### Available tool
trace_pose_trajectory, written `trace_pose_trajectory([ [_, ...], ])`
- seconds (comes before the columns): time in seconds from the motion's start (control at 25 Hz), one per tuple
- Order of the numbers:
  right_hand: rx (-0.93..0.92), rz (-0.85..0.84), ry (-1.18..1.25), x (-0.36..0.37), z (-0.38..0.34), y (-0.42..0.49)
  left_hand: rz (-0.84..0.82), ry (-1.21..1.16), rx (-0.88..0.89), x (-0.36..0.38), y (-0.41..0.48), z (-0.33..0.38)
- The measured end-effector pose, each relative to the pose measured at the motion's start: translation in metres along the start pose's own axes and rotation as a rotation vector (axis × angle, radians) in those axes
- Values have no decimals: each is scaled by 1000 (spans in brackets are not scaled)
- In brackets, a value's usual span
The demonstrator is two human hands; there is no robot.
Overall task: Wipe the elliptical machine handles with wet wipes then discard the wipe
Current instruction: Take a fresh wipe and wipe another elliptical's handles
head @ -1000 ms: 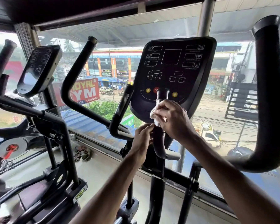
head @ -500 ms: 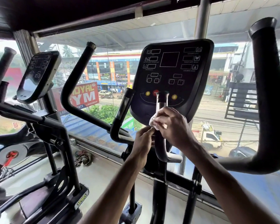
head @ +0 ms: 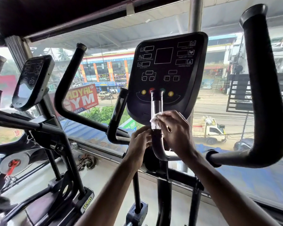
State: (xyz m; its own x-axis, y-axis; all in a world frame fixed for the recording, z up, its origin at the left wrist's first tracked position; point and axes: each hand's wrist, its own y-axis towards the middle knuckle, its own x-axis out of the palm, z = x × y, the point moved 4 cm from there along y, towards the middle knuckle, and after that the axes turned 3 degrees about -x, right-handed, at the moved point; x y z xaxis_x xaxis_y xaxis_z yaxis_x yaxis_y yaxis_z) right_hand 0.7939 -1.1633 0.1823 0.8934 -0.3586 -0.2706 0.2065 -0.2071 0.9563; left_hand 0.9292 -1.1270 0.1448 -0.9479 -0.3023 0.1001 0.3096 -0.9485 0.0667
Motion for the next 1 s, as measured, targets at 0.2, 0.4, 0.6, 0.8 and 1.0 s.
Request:
trace_pose_trajectory([
  [0.2,105,136,-12,12,10,62,120,80,62,10,0,20],
  [0.4,68,141,-65,26,11,73,117,226,141,17,2,26],
  [0.6,129,244,-46,18,17,75,115,238,155,15,3,29],
  [0.8,258,312,-17,13,22,75,77,229,166,13,1,27],
  [1.0,476,-190,38,19,37,123,71,169,136,13,4,26],
])
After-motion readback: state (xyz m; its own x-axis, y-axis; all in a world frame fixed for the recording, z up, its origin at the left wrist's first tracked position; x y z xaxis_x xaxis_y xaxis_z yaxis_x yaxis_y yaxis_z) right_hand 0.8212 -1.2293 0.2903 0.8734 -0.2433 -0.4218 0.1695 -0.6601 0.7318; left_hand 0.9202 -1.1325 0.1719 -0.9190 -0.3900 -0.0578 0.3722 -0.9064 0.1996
